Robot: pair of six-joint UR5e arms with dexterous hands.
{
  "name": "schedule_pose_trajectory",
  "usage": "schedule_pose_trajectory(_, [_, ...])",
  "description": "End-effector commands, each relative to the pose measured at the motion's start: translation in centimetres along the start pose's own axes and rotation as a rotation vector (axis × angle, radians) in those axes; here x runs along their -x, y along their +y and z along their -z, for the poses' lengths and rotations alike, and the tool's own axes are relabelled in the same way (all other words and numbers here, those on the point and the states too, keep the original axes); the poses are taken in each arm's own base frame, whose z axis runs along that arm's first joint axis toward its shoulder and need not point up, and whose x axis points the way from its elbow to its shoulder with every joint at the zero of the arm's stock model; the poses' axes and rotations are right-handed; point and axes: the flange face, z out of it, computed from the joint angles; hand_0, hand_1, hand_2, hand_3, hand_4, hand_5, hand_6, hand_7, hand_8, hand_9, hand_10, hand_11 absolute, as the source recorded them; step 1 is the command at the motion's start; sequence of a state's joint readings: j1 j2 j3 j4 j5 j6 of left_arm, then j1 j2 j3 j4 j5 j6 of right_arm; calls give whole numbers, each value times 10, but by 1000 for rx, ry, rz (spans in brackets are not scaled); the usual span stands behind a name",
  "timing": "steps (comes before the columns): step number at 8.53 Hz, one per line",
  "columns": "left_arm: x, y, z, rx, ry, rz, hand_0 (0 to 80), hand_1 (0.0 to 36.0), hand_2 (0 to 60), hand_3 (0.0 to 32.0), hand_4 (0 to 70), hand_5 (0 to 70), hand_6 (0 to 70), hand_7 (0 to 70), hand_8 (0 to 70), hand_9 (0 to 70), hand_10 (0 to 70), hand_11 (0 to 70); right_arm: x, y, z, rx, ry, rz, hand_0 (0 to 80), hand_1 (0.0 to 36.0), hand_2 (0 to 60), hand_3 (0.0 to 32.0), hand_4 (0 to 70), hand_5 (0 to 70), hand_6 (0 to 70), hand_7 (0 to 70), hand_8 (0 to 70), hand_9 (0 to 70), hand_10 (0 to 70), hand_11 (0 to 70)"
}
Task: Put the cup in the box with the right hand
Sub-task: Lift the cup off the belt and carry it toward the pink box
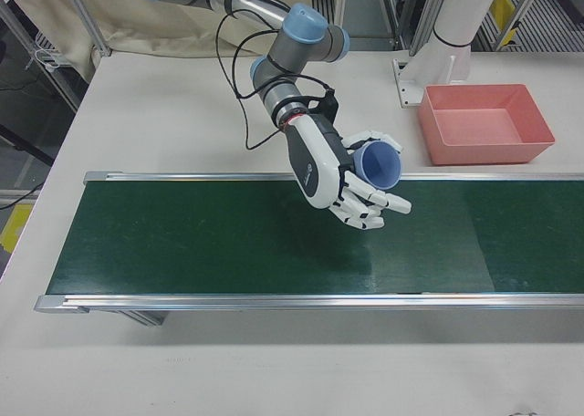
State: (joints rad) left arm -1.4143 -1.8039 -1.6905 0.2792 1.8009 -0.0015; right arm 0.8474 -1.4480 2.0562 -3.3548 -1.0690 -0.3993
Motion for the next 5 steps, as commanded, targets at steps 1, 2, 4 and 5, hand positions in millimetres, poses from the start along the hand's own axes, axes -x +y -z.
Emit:
schedule_pose_trajectory(1, [0,0,0,-1,0,0,0,0,0,0,0,0,0,0,0,0,0,0,-3,50,-9,91,-15,-54,433,248,600,0,60,110,239,700,473,700,186,283])
schedule_pose_trajectory(2, [0,0,0,0,0,0,0,0,0,0,0,0,0,0,0,0,0,0,-28,71,-6,123,27,-90,423,239,600,0,85,106,241,700,474,700,180,273])
schedule_pose_trajectory(4, [0,0,0,0,0,0,0,0,0,0,0,0,0,0,0,0,0,0,-115,125,12,190,162,-165,425,233,600,0,79,103,233,700,460,700,164,251])
schedule_pose_trajectory(5, [0,0,0,0,0,0,0,0,0,0,0,0,0,0,0,0,0,0,-152,155,31,221,218,-183,426,233,600,0,79,103,234,700,460,700,165,252])
